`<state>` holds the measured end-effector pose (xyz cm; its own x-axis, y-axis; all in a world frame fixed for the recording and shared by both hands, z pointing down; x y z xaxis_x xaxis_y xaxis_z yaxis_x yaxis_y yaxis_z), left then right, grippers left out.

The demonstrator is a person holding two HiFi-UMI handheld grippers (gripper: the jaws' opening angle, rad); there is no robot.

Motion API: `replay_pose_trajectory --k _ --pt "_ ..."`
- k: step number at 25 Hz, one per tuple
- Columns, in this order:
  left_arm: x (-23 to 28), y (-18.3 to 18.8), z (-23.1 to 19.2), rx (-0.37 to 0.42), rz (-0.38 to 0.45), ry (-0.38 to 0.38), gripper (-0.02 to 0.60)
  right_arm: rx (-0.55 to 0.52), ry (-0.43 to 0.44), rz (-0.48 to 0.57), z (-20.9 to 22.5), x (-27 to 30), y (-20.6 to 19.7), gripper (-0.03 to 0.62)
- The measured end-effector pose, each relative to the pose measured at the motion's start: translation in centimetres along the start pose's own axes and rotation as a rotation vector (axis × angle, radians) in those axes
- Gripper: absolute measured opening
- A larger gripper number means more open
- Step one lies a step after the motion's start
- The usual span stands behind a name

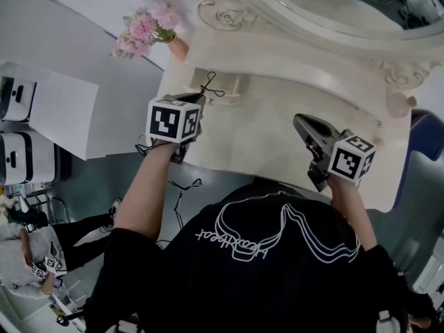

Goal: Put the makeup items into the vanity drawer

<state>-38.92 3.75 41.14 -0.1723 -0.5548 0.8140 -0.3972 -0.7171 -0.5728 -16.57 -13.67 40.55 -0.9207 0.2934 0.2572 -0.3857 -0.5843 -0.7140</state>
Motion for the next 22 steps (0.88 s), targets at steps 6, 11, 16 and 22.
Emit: replay_pose_trajectory --k 6,11,16,22 --pt "1.0 0.6 -0.8 0.061 -0.073 -0.021 0.021 0.01 -0.005 -0.002 0.5 -0.2 -0.2 0.005" --pt "1.7 1.6 -1.4 0.133 -0.096 0.003 0.021 0.02 -0.01 -0.009 0.9 -0.4 -0.5 0.005" --pt "3.1 2.2 -1.8 0.152 -0.134 -0.015 0.022 0.032 -0.021 -0.007 1.4 -0.7 -0.5 0.005" --pt "4.9 2.0 -1.5 0.252 -0.176 -0.015 0.023 0.043 -0.033 -0.002 2.1 -1.2 -0.7 0.005"
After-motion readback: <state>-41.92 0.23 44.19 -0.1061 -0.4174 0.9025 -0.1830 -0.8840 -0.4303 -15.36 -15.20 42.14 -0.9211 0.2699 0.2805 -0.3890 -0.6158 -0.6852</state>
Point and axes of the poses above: the fingertips, and each gripper's own axes: x forward along the fingers, z to its right, y out of its top, the point moved 4 cm from there along -x, backward along the fingers, and after that the axes turned 2 degrees about -x, right-handed, at the moved point
